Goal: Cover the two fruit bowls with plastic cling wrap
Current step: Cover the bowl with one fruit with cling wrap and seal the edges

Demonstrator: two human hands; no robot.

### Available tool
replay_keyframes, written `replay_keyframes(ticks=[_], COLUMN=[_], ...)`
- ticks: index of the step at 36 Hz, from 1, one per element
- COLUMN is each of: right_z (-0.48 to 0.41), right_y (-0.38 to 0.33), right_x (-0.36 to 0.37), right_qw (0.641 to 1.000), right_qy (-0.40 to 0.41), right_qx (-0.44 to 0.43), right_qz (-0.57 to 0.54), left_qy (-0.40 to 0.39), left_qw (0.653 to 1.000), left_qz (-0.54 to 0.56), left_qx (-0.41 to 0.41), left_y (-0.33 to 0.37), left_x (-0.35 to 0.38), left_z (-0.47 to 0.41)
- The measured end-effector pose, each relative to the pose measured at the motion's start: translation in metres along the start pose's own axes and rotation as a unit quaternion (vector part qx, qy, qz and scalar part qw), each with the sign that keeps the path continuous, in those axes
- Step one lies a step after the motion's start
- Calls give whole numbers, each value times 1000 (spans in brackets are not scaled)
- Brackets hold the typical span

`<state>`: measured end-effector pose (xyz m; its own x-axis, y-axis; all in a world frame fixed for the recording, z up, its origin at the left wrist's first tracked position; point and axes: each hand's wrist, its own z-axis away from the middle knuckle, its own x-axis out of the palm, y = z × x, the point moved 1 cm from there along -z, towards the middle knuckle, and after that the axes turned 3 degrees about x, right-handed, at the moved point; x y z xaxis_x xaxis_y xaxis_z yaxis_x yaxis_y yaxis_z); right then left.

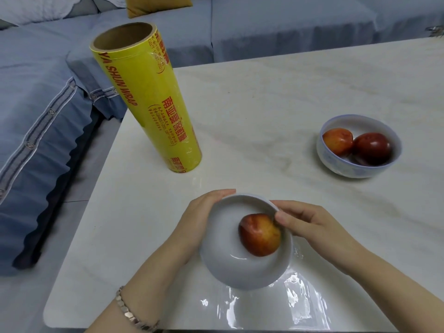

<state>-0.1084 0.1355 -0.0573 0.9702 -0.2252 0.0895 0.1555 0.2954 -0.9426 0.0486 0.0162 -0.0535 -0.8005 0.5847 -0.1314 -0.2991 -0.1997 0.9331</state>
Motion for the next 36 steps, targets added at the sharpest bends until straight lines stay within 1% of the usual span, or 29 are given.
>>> replay_keyframes(ticks=[2,3,6,9,12,14,17,20,22,25,29,33,36], right_z=[-3,-4,-9,-11,-12,-13,-11,-11,-10,-11,-16,-22,-24], right_y=[-3,-4,-5,-8,-12,-14,-16,-16,-18,-19,-19,-22,-23], right_x=[3,4,4,3,-1,-3,-3,-3,-3,-4,-7,-8,-8], right_qw=[1000,1000,998,994,991,988,986,986,988,990,990,983,983], right_qy=[-1,-1,11,11,41,56,49,57,66,58,33,-27,-38], right_qx=[0,0,11,22,15,5,11,21,17,18,61,106,106], right_qz=[3,9,61,106,130,145,158,156,136,124,126,145,146], left_qy=[-42,-51,-36,-21,-20,-25,-38,-36,-31,-27,-26,-50,-66], left_qw=[995,994,997,994,988,986,989,986,985,984,985,988,989], left_qz=[-80,-94,-67,-100,-140,-146,-120,-130,-139,-151,-149,-128,-116], left_qx=[29,31,11,31,61,77,78,94,99,92,78,66,64], left_y=[9,10,9,2,3,0,-3,-6,-8,-9,-7,-6,-4], left_x=[-3,-4,-5,-3,-2,-3,-5,-7,-8,-9,-9,-9,-9], left_z=[-1,-2,-4,-8,-8,-9,-8,-7,-6,-5,-3,-2,-1])
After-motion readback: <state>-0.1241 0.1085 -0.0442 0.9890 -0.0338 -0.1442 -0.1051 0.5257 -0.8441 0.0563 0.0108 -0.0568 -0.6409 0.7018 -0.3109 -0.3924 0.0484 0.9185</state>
